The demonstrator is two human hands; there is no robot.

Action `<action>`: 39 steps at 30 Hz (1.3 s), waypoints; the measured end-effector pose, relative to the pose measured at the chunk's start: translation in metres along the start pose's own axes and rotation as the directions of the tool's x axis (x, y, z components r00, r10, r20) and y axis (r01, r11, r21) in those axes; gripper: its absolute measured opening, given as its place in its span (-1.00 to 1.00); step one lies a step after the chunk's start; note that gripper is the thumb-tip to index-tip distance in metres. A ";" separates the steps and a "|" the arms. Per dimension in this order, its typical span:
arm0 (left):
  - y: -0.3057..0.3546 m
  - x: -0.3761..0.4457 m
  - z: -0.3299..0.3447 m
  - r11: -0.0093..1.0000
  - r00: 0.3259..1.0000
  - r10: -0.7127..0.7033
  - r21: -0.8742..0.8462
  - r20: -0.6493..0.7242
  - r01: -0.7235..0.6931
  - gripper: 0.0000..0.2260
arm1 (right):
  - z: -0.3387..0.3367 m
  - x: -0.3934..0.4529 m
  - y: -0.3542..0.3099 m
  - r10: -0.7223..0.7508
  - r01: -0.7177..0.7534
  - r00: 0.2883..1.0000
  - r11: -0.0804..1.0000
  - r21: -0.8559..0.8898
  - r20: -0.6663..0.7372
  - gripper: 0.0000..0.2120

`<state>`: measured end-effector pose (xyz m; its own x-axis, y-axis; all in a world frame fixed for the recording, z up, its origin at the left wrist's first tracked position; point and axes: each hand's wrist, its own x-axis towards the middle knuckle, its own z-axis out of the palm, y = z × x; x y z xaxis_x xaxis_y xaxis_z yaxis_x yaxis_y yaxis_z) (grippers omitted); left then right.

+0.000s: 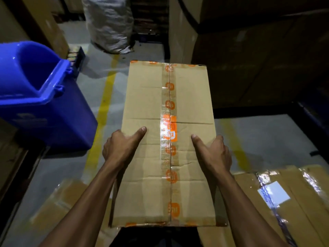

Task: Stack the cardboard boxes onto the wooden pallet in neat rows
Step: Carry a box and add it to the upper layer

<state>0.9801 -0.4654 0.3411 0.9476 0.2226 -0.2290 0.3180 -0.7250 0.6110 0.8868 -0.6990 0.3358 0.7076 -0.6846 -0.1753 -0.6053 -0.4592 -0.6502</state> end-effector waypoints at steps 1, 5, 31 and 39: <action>0.011 0.009 0.005 1.000 1.000 0.014 0.004 0.007 -0.014 -0.18 | -0.004 0.011 -0.002 0.009 -0.009 1.000 1.000 0.003 -0.019 -0.30; 0.053 0.046 0.027 0.997 0.997 0.074 0.027 0.029 -0.074 -0.15 | -0.011 0.052 -0.009 0.062 -0.061 0.996 0.998 0.018 -0.070 -0.29; 0.377 0.286 0.235 0.694 0.520 0.568 -0.033 0.638 -0.719 -0.12 | -0.007 0.285 -0.048 0.727 -0.602 0.486 0.681 0.417 -0.485 -0.27; 0.481 0.246 0.351 0.584 0.380 0.576 -0.039 0.723 -0.811 -0.21 | -0.053 0.355 0.030 0.808 -0.627 0.339 0.576 0.525 -0.482 -0.19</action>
<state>1.3562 -0.9882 0.3128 0.5219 -0.8047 -0.2829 -0.5819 -0.5784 0.5717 1.1009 -0.9856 0.2934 -0.4247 -0.8760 -0.2286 -0.6007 0.4615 -0.6528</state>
